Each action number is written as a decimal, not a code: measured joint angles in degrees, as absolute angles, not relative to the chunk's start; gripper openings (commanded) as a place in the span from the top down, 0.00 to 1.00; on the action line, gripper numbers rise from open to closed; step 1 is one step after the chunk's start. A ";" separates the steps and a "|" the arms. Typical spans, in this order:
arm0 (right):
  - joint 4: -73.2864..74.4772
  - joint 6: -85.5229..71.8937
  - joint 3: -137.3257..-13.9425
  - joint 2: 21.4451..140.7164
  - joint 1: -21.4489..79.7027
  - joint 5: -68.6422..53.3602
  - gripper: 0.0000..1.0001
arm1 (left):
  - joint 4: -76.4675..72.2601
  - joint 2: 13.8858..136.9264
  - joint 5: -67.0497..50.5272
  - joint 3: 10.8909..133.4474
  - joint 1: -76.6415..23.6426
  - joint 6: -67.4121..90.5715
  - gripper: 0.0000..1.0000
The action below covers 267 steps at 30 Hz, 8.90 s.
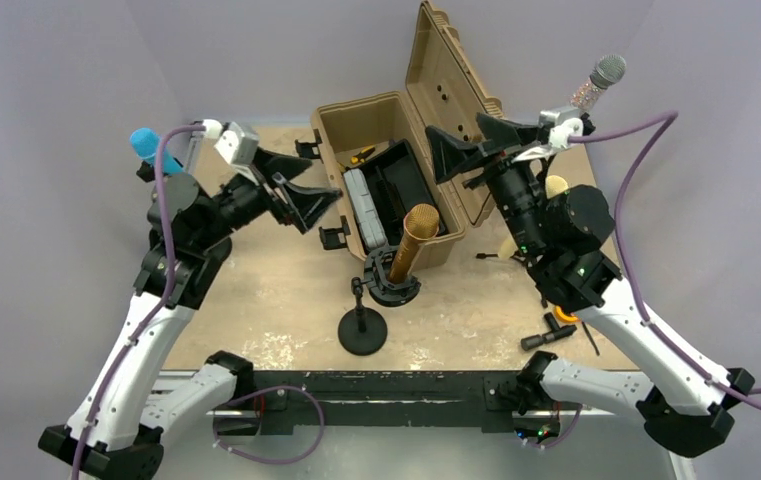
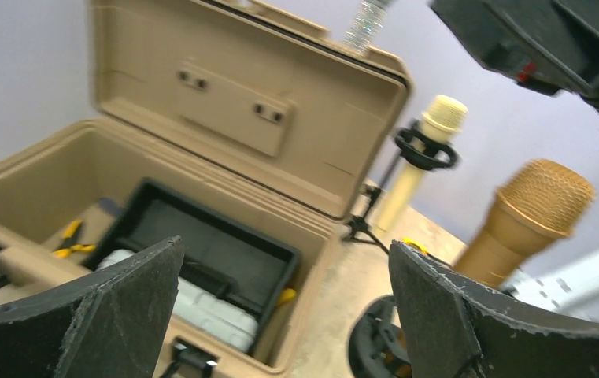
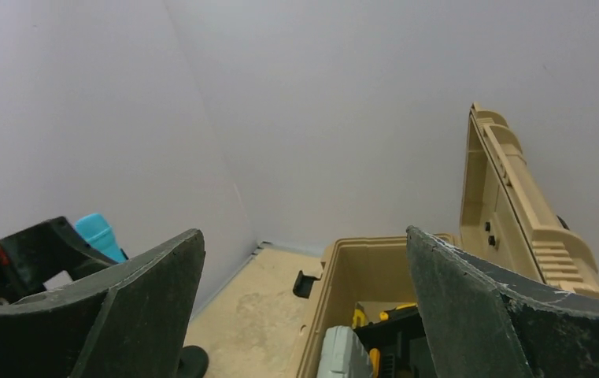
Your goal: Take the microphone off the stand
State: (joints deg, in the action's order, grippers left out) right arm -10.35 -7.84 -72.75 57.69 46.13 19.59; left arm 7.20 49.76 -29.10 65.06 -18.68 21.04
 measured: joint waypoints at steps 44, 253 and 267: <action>-21.85 -4.89 -62.65 40.73 46.13 20.03 0.05 | 1.10 66.15 -33.98 66.11 -47.40 9.21 0.52; -25.41 -6.04 -57.60 48.40 46.13 16.97 0.08 | 27.88 58.17 -44.75 47.92 -32.80 21.96 0.77; -25.41 -6.44 -57.58 48.23 46.13 16.97 0.08 | 32.88 59.33 -37.69 48.58 -34.41 21.78 0.35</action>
State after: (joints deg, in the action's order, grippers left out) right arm -25.41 -6.44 -57.58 48.23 46.13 16.97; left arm 32.88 59.33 -37.69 48.58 -34.41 21.78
